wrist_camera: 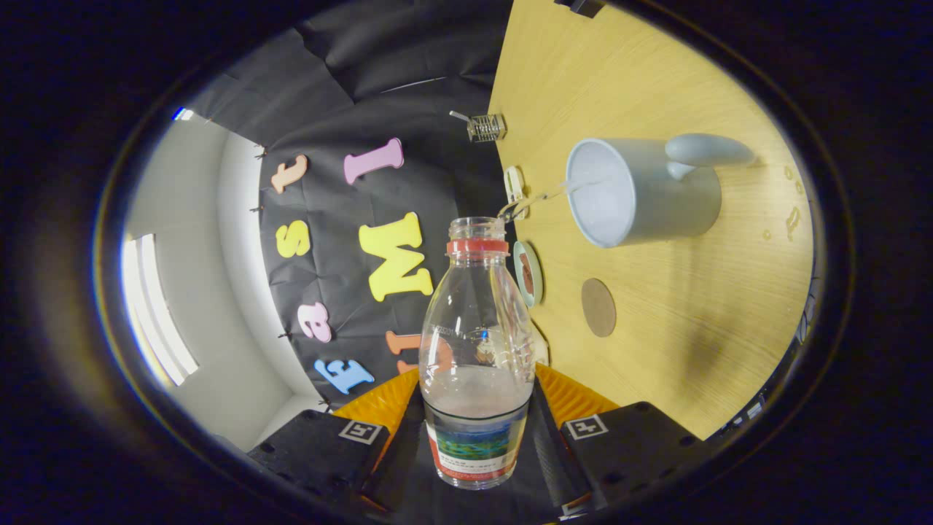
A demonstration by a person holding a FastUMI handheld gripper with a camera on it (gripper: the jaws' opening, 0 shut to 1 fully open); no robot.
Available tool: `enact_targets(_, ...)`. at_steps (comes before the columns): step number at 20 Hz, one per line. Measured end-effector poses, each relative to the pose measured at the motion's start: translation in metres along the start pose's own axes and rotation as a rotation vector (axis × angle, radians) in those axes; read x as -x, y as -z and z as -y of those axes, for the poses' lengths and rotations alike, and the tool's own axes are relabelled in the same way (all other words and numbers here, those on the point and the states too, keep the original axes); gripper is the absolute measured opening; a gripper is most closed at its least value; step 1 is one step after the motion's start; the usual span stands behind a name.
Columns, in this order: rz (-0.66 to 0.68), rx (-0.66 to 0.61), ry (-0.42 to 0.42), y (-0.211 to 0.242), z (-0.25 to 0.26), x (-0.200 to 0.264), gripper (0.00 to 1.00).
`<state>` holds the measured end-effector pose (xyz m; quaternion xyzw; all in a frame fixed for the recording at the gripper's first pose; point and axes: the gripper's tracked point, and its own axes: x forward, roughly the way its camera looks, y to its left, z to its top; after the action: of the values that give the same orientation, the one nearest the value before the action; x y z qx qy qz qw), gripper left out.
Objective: Take the bottle from table, then pour the juice into the cup, finally place the bottle on the coaster
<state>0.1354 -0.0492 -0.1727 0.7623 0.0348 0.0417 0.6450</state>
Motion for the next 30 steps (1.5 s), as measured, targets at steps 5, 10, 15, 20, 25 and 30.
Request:
enact_targets(5, -0.008, -0.036, -0.019, 0.004, -0.006, -0.004, 0.76)
enact_targets(10, -0.012, -0.046, -0.025, 0.004, -0.007, -0.005, 0.76)
enact_targets(15, -0.013, -0.082, -0.027, 0.001, -0.007, -0.012, 0.76)
enact_targets(20, -0.014, -0.110, -0.055, 0.001, -0.020, -0.014, 0.76)
enact_targets(25, -0.029, -0.131, -0.060, 0.014, -0.025, -0.014, 0.76)
enact_targets(30, -0.029, -0.122, -0.088, 0.018, -0.038, -0.014, 0.76)
